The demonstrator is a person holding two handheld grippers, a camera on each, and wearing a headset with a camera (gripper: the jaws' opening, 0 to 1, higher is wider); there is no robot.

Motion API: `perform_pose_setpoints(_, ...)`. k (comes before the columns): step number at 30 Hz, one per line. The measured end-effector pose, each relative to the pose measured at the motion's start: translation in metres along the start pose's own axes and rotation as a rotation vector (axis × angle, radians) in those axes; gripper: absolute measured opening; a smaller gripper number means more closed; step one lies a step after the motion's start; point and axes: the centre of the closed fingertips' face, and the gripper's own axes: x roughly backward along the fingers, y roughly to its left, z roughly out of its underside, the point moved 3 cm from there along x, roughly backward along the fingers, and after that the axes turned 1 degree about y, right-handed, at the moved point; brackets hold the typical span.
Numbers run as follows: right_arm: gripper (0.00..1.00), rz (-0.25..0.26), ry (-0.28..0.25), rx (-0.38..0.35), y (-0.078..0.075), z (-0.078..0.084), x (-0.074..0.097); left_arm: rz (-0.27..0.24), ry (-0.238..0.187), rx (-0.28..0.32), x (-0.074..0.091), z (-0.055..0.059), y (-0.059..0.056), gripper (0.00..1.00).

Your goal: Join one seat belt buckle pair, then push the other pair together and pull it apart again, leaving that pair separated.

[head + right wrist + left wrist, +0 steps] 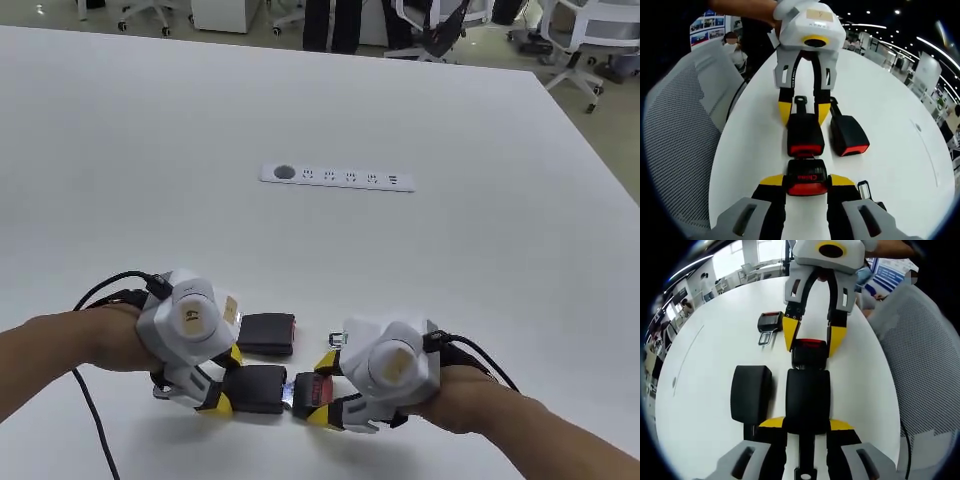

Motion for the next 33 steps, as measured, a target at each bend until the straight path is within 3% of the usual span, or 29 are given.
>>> perform_pose_setpoints(7, 0.26, 0.0, -0.001, 0.0, 0.0007, -0.0025, -0.0013, -0.01, -0.002, 0.015, -0.0013, 0.0001, 0.0013, 0.3)
perform_pose_setpoints(8, 0.26, 0.021, 0.023, -0.014, -0.0022, 0.0021, 0.001, -0.011, -0.002, 0.01, -0.0008, 0.0003, 0.0009, 0.3)
perform_pose_setpoints(13, 0.26, 0.01, 0.018, -0.007, -0.001, 0.0028, -0.0006, -0.015, -0.003, 0.024, 0.001, 0.0004, -0.0018, 0.3)
perform_pose_setpoints(24, 0.27, 0.002, -0.001, 0.022, 0.0001, -0.0015, -0.0029, -0.003, 0.001, -0.02, 0.0037, -0.0078, -0.0072, 0.31)
perform_pose_setpoints(33, 0.27, 0.001, -0.026, 0.018, -0.0007, -0.0009, -0.0015, -0.003, 0.007, -0.033, 0.0007, -0.0042, -0.0018, 0.31)
